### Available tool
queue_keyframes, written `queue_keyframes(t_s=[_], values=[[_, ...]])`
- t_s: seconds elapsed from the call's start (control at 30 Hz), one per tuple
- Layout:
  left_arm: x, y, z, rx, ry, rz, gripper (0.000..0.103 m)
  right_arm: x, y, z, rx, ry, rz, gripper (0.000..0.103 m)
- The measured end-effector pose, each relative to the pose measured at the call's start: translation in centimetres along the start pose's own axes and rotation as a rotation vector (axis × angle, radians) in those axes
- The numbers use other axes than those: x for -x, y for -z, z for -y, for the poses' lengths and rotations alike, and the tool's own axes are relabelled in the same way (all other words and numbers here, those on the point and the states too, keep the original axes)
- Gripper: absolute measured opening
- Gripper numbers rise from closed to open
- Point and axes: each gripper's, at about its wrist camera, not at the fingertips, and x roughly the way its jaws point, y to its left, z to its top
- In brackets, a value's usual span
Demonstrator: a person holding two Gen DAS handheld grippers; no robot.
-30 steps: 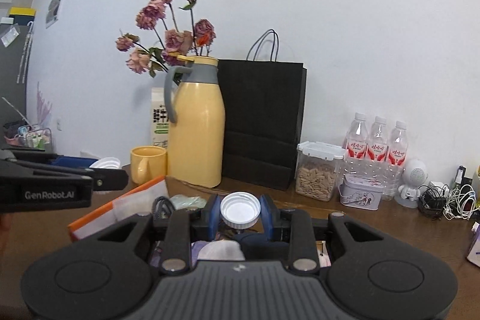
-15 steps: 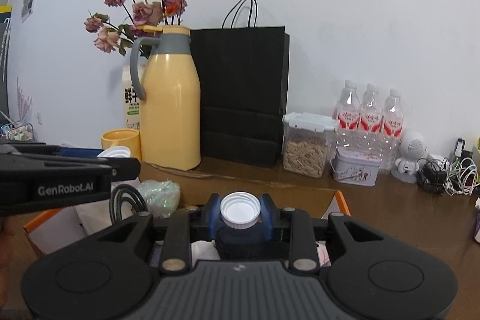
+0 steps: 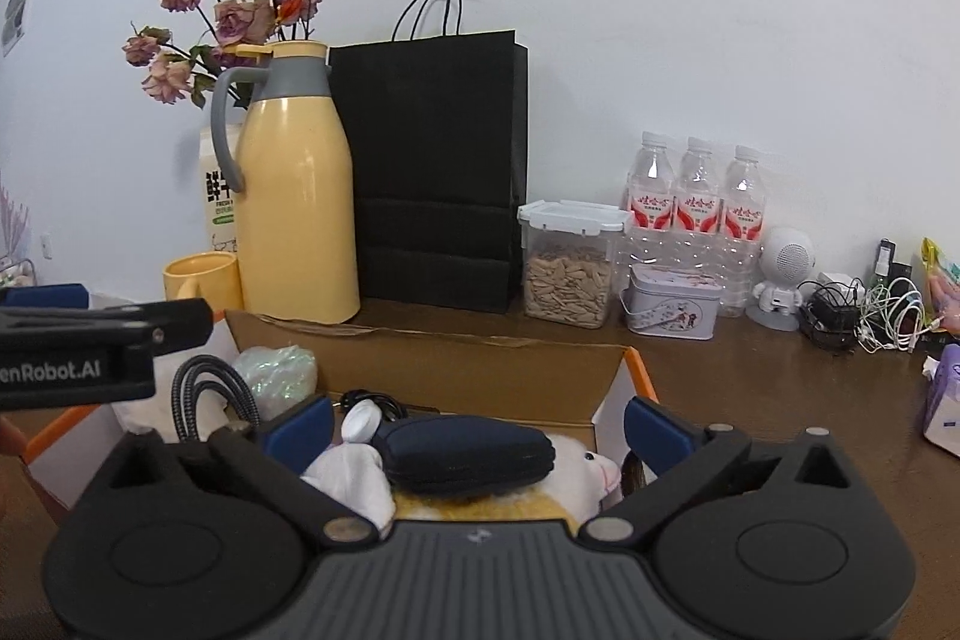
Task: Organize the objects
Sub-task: 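Drop the cap into the box with the left tool while the right tool drops its cap, then move both tools back toward the remaining caps and charger puck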
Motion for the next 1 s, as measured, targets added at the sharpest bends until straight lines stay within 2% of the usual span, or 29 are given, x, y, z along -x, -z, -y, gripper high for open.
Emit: queue_keyframes(t_s=[0.3, 0.63, 1.0], values=[[1.2, -0.1, -0.1, 0.002, 0.015, 0.009, 0.103, 0.6, -0.1, 0.2, -0.012, 0.007, 0.011, 0.103], [4.3, -0.4, -1.0, 0.011, 0.05, 0.029, 0.103, 4.1, -0.7, 0.2, -0.016, -0.017, 0.03, 0.103], [7.3, 2.0, -3.1, -0.039, 0.037, -0.034, 0.103, 7.8, 1.9, 0.2, 0.033, -0.038, -0.038, 0.103]])
